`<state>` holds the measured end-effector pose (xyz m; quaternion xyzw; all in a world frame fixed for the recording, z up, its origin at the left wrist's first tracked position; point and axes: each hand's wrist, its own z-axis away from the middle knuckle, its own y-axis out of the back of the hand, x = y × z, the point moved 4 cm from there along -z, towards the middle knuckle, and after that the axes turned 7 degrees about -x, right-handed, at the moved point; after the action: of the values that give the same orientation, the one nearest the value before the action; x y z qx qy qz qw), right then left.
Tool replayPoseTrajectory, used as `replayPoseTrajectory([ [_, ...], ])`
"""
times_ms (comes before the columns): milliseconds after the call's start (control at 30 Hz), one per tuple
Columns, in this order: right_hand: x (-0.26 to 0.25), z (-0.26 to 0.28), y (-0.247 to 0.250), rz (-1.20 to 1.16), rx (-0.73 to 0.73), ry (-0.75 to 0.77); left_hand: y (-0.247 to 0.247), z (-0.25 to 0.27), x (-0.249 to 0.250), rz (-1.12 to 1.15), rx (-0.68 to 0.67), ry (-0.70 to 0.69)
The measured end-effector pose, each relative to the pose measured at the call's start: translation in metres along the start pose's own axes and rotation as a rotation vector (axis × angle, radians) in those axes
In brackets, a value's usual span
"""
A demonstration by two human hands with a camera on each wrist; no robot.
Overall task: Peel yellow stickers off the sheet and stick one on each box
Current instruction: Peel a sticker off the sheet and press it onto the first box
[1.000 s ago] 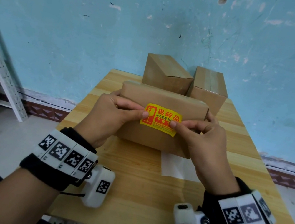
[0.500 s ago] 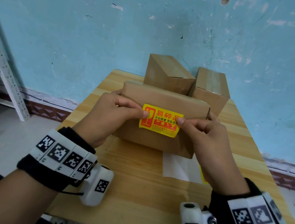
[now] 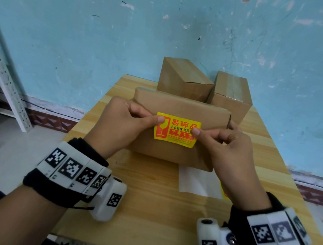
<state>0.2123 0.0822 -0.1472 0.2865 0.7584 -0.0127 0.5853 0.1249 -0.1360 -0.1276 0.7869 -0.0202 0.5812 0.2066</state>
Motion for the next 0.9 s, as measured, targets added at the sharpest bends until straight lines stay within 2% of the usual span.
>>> replayPoseTrajectory([
  [167,0.000,-0.001,-0.002,-0.014,0.042,0.009,-0.004,-0.001,0.001,0.011,0.019,-0.026],
  [400,0.000,0.001,-0.001,-0.085,0.082,0.022,-0.008,-0.007,-0.003,0.156,0.055,-0.102],
  [733,0.005,0.002,-0.004,-0.058,0.143,0.031,-0.011,-0.005,-0.010,0.159,0.091,-0.049],
  [900,0.005,0.002,-0.003,-0.027,0.142,0.009,-0.011,-0.004,-0.008,0.096,0.051,-0.047],
])
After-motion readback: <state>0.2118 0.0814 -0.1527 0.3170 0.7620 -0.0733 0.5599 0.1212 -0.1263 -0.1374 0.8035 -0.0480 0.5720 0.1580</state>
